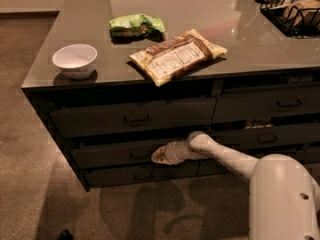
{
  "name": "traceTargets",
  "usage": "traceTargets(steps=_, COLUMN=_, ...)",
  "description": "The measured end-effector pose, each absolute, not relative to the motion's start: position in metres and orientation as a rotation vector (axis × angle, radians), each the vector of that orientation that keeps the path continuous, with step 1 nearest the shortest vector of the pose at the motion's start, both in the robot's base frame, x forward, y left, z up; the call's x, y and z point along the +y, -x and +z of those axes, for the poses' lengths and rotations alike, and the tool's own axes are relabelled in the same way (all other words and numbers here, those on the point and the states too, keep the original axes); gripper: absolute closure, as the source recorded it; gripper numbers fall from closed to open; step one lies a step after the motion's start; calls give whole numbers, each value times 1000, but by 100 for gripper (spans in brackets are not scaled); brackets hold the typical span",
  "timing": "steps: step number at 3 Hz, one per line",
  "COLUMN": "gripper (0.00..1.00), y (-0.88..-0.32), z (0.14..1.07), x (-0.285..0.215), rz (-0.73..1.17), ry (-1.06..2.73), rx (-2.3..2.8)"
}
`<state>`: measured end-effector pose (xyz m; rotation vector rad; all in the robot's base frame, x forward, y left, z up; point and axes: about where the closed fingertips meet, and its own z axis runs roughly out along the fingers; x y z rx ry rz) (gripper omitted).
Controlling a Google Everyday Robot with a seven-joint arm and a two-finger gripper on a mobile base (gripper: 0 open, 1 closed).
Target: Close middle drawer
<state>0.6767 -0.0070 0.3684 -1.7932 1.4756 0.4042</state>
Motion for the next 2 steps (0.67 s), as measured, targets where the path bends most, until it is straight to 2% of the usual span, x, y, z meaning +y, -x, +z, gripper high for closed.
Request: traceTargets(steps=2, gripper=100, y=-673, z=359, x=-18, rz=425, ry=1758, rx=1447)
